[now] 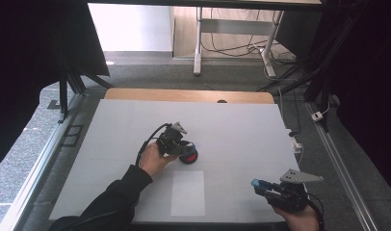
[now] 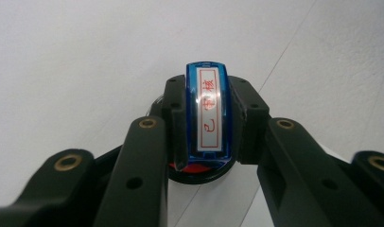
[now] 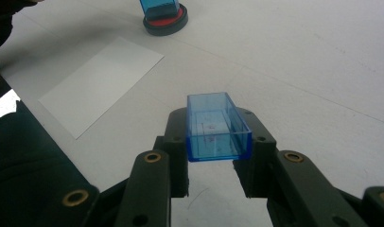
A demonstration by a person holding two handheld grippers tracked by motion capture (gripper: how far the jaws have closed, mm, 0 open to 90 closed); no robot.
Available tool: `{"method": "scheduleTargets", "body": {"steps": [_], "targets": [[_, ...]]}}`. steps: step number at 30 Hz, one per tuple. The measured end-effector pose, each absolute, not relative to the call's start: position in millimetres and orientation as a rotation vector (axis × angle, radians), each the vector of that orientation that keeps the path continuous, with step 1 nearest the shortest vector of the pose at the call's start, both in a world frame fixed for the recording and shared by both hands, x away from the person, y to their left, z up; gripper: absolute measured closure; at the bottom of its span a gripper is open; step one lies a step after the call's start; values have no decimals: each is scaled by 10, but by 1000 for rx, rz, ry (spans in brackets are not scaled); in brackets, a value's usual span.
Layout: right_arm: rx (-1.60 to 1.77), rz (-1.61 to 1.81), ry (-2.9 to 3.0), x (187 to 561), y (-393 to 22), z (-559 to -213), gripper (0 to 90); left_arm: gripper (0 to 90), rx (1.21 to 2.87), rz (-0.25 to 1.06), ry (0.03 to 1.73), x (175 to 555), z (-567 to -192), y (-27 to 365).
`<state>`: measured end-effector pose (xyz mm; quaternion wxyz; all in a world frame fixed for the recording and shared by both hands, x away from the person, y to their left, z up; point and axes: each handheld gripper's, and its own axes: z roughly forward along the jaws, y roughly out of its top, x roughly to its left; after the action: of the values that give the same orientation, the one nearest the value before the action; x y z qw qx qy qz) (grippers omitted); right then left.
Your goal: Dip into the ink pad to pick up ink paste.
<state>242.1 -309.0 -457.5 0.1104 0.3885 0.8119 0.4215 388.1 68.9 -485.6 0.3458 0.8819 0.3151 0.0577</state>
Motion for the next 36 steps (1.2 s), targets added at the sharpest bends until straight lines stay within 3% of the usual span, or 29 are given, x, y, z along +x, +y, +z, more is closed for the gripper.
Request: {"method": "scheduleTargets", "body": {"steps": [12, 20, 36], "targets": [[1141, 1237, 2387, 2419, -3087, -4574, 684, 712, 2375, 321, 760, 3733, -4824, 533], [1140, 1237, 2388, 2420, -3088, -4574, 684, 711, 2309, 204, 807, 3829, -4851, 641], [1143, 1252, 2381, 2417, -3102, -4572, 684, 708, 2189, 105, 816, 3868, -4666, 812]]}}
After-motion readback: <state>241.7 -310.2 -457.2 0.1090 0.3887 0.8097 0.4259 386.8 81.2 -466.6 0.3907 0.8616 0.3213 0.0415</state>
